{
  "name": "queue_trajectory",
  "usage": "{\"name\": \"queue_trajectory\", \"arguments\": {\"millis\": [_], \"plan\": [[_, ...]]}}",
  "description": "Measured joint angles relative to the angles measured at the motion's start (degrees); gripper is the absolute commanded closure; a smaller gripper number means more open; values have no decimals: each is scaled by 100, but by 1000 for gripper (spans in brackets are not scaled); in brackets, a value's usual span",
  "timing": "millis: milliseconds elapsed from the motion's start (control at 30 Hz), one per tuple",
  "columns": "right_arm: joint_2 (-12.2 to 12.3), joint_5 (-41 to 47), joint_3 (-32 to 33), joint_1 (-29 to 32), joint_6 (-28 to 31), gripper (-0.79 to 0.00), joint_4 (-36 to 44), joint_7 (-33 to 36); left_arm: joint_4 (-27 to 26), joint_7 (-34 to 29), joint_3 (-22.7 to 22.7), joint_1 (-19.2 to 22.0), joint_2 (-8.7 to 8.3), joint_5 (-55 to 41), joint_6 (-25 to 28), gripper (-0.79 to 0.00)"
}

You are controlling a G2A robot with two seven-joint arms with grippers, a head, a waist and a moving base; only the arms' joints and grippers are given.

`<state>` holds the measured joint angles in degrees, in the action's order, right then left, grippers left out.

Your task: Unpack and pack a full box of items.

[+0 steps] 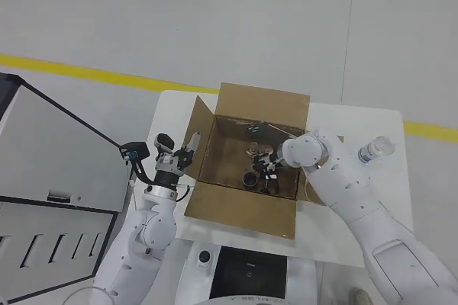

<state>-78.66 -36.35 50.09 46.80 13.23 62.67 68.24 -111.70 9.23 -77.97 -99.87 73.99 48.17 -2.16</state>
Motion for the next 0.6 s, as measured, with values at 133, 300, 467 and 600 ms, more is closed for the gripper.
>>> {"name": "queue_trajectory", "arguments": {"millis": [133,300,467,600], "plan": [[-85,-66,-281,-192,33,-323,-281,70,0,0,0,0,0,0,0,-785],[-160,-53,-507,-262,-13,-308,-421,91,0,0,0,0,0,0,0,-785],[-225,-223,-723,-314,-128,-286,-605,25,0,0,0,0,0,0,0,-785],[-277,-293,-836,-397,-189,-265,-817,-70,0,0,0,0,0,0,0,-785]]}}
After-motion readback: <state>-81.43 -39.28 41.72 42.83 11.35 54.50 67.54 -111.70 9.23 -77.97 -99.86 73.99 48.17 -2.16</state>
